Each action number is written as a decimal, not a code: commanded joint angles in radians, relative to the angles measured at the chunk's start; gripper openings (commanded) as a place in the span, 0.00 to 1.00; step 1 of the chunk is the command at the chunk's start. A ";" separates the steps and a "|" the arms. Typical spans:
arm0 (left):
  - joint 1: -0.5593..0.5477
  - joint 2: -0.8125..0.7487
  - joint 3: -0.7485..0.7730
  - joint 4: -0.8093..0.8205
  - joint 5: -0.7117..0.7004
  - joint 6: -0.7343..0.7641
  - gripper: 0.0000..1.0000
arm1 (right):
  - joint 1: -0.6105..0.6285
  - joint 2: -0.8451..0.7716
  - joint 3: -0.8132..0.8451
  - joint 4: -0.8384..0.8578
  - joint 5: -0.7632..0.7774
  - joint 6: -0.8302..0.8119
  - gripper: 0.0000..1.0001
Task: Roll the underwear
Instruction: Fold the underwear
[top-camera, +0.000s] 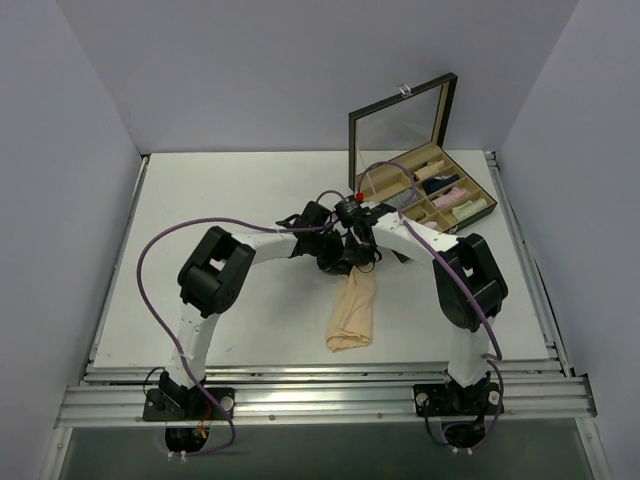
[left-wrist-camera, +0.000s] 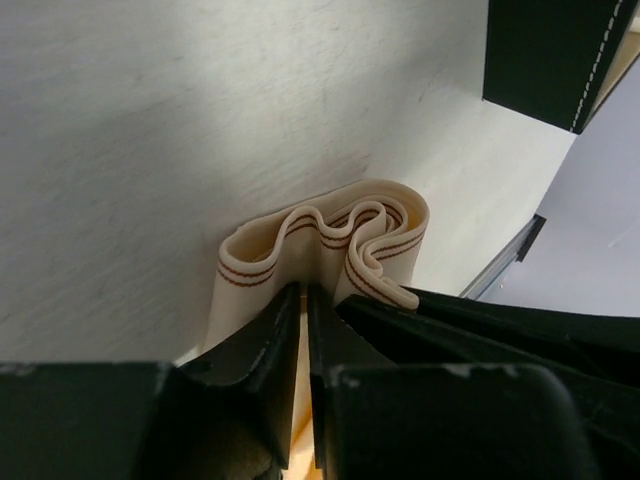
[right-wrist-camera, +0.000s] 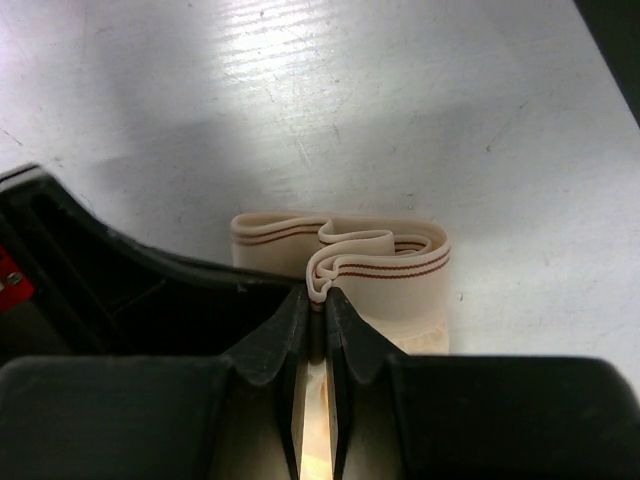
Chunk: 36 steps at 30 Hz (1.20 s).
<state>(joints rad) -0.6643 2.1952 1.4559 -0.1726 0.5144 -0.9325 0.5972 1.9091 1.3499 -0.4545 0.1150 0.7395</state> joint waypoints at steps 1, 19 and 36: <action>0.002 -0.069 -0.025 -0.099 -0.060 0.020 0.19 | 0.021 -0.018 -0.015 0.054 -0.044 0.029 0.06; 0.023 -0.179 0.012 -0.383 -0.163 0.043 0.38 | 0.023 -0.055 -0.040 0.105 -0.173 -0.060 0.22; 0.109 -0.255 -0.070 -0.427 -0.143 0.069 0.39 | 0.035 -0.053 -0.028 0.079 -0.167 -0.065 0.13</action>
<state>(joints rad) -0.5797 1.9926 1.4189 -0.5907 0.3550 -0.8928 0.6231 1.8771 1.3151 -0.3439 -0.0540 0.6827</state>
